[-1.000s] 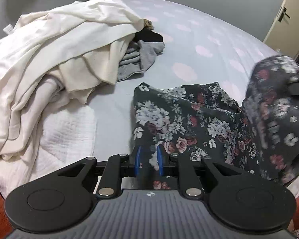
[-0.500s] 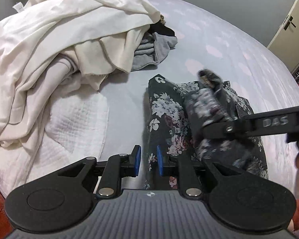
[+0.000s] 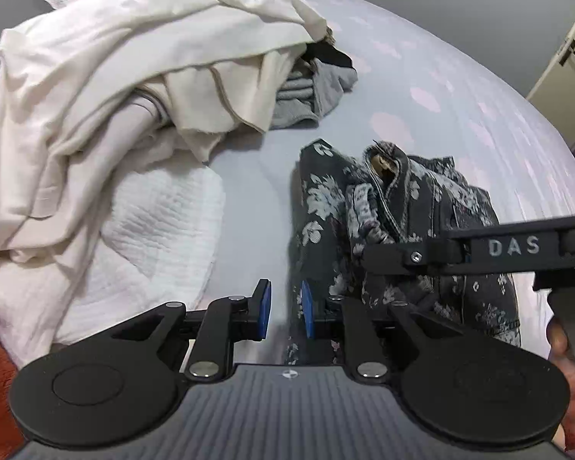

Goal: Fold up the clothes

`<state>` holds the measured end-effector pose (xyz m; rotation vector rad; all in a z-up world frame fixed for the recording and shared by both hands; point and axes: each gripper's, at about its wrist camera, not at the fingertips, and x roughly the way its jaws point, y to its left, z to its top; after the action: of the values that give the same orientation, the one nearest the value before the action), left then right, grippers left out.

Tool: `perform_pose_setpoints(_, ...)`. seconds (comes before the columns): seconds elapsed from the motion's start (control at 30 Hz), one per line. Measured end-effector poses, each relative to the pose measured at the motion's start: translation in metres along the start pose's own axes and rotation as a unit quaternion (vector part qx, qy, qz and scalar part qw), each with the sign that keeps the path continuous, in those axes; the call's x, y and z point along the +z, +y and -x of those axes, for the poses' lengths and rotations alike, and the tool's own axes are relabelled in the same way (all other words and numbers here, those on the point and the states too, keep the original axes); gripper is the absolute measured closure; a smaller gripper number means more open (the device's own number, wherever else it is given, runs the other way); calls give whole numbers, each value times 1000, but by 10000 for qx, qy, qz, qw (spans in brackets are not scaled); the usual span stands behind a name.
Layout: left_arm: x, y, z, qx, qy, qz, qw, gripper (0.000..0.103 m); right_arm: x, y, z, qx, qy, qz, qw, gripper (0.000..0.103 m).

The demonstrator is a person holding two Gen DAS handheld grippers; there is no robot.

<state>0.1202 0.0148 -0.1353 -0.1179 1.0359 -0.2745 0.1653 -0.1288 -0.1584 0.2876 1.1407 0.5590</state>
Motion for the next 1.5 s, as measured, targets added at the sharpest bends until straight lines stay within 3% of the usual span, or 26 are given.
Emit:
perform_pose_setpoints(0.1, 1, -2, 8, 18, -74, 19, 10000, 88, -3, -4, 12, 236, -101, -138, 9996, 58)
perform_pose_setpoints(0.17, 2, -4, 13, 31, -123, 32, 9999, 88, -5, -4, 24, 394, -228, -152, 9988, 51)
perform_pose_setpoints(0.33, 3, -8, 25, 62, -245, 65, 9997, 88, -16, -7, 59, 311, -625, 85, 9975, 48)
perform_pose_setpoints(0.47, 4, -17, 34, 2, -329, 24, 9995, 87, -38, -27, 85, 43, -918, 80, 9957, 47)
perform_pose_setpoints(0.73, 1, -47, 41, -261, -374, -163, 9988, 81, -95, -82, 120, -1081, -1371, 107, 9846, 47)
perform_pose_setpoints(1.0, -5, -56, 45, -806, -483, -23, 9956, 76, -133, -125, 126, -1408, -1396, -325, 9796, 47)
perform_pose_setpoints(1.1, -8, -60, 39, -782, -439, -74, 9959, 75, -140, -127, 124, -1512, -1411, -232, 9781, 47)
perform_pose_setpoints(1.23, -13, -64, 25, -684, -338, -112, 9970, 62, -146, -126, 119, -1572, -1448, -14, 9769, 46)
perform_pose_setpoints(1.5, -21, -63, -1, -543, -75, -160, 9984, 63, -155, -136, 109, -1513, -1324, -127, 9795, 46)
